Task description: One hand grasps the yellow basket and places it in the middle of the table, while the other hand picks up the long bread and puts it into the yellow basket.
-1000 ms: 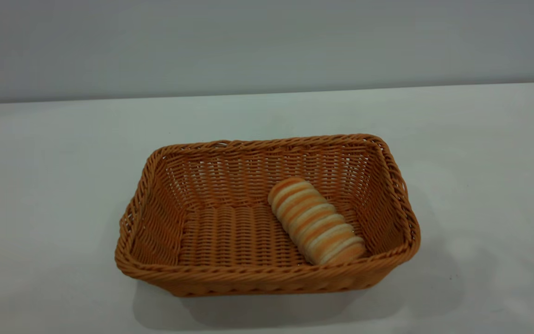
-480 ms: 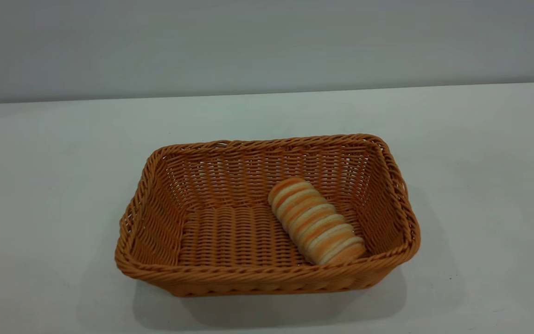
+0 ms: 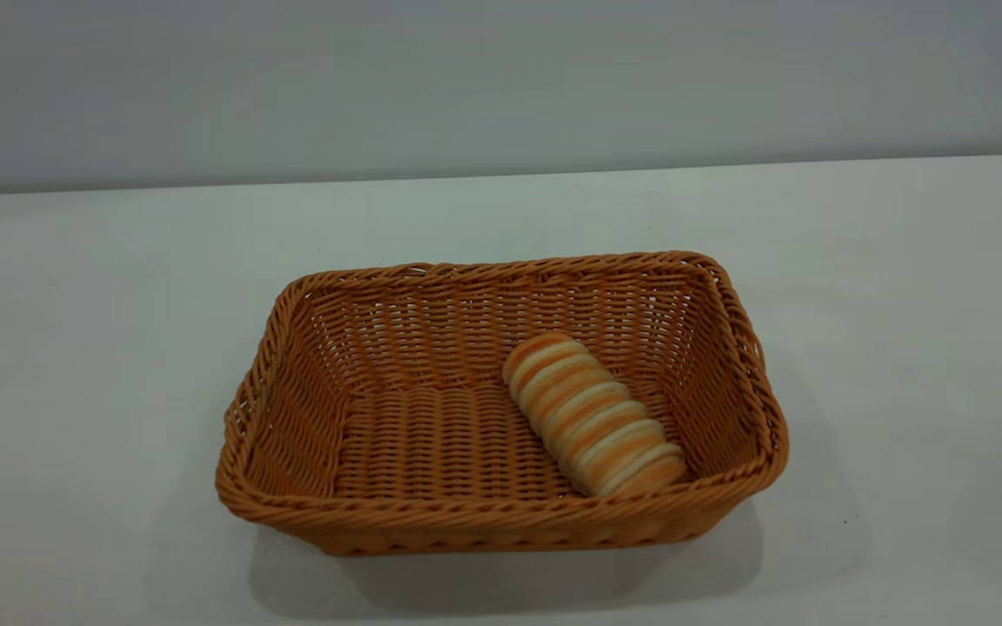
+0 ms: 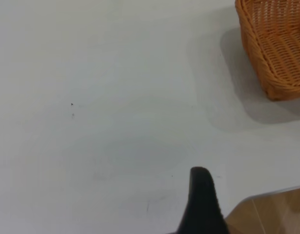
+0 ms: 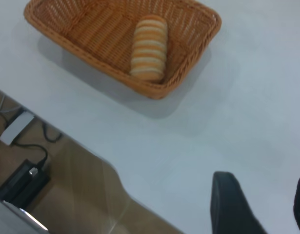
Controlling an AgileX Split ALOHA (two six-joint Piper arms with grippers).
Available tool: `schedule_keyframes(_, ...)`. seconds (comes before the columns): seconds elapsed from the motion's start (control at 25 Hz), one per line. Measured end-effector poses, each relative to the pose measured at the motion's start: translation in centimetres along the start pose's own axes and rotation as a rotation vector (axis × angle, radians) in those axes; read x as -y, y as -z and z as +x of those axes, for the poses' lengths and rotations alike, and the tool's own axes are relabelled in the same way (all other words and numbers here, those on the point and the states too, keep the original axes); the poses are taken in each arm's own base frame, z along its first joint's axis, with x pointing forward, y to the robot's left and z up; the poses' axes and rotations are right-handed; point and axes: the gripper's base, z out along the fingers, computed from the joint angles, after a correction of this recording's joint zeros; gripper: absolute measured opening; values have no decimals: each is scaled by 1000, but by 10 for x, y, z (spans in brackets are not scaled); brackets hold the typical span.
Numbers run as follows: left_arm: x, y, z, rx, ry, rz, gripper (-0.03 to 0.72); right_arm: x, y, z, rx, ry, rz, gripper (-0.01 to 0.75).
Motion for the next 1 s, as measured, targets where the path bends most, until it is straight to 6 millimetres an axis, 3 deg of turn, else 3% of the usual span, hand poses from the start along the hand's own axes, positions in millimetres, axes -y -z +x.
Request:
schedule_keyframes(0.16,0,0,0,0,0,0,584,-3,-7,31,17,0,2,360)
schedule_keyframes(0.36,0,0,0,0,0,-1,584,-4,-16,54,29,-22,16,360)
schedule_keyframes(1.0,0,0,0,0,0,-1,584,1,-14,60,83,-70,84,360)
